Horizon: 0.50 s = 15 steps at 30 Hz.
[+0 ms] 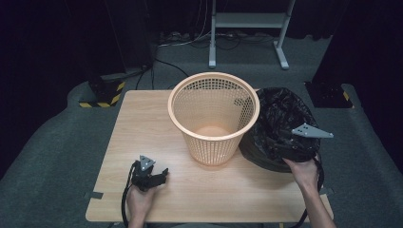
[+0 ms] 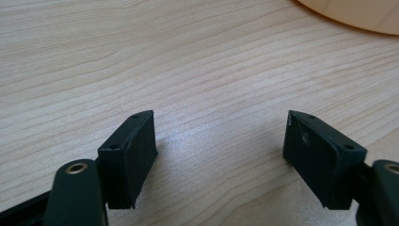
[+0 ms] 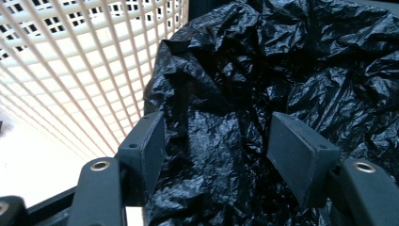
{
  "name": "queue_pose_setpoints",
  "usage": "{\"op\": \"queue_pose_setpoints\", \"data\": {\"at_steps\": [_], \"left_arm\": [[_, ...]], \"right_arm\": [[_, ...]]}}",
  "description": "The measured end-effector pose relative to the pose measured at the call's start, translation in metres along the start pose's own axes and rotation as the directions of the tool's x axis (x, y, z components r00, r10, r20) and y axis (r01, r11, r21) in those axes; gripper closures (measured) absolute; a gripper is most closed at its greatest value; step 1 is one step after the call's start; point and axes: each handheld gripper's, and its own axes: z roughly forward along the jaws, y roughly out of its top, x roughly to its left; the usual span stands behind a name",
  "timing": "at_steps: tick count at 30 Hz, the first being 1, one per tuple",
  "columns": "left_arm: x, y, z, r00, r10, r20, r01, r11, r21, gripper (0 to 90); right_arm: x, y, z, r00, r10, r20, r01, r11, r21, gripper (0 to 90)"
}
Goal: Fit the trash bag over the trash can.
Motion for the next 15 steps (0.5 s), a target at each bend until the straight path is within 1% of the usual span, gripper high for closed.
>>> {"op": "queue_pose_setpoints", "data": {"at_steps": [3, 15], "left_arm": [[0.000, 0.000, 0.000, 1.0000, 0.000, 0.000, 0.000, 1.0000, 0.000, 26.1], [0.000, 0.000, 0.000, 1.0000, 0.000, 0.000, 0.000, 1.0000, 0.000, 26.1]], "right_arm": [[-0.004, 0.001, 0.004, 0.9999, 0.010, 0.001, -0.010, 0.9998, 0.015, 36.4], [-0.022, 0.002, 0.017, 0.9985, 0.046, 0.031, -0.047, 0.9976, 0.050, 34.0]]}}
